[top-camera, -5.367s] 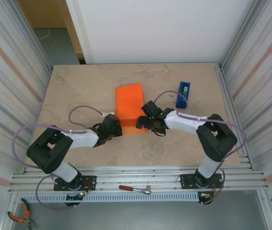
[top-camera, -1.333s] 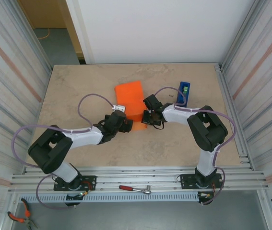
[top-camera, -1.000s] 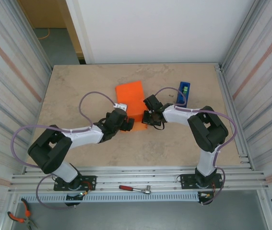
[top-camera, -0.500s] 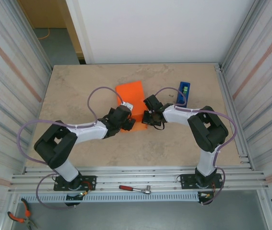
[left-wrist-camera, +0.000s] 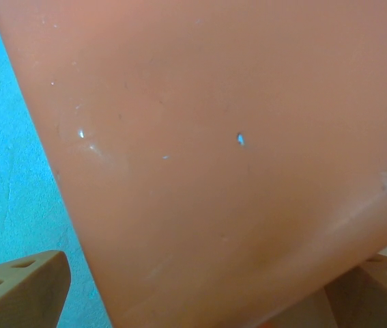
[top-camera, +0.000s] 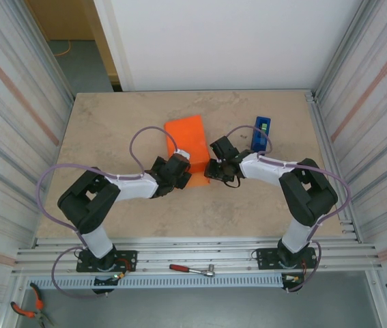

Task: Wrap the gift box in paper
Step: Fold the wrapping paper for the gift box.

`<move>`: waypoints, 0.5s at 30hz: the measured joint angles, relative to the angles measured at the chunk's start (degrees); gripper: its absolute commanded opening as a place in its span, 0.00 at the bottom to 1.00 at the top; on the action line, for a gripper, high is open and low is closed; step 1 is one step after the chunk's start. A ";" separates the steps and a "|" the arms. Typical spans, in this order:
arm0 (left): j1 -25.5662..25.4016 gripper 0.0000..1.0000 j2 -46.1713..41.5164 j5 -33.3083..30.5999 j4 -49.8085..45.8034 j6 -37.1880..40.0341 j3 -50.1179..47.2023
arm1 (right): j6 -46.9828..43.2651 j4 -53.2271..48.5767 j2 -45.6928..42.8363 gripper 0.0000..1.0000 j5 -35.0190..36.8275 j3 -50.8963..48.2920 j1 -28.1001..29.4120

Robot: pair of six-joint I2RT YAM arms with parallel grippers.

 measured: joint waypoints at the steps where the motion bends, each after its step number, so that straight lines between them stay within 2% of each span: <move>1: 0.00 0.95 0.02 0.00 0.02 0.00 0.00 | 0.00 0.02 0.00 0.33 -0.13 -0.20 0.02; 5: 0.00 0.94 0.26 0.00 0.02 0.00 0.00 | 0.35 0.42 0.07 0.25 -0.76 -0.59 0.07; 9: 0.00 0.94 0.72 0.00 0.02 0.02 0.00 | 1.29 1.11 0.50 0.00 -1.75 -0.57 0.13; 15: 0.00 0.94 1.29 0.02 0.17 0.28 0.00 | 1.49 2.80 0.61 0.00 -3.45 -0.55 0.31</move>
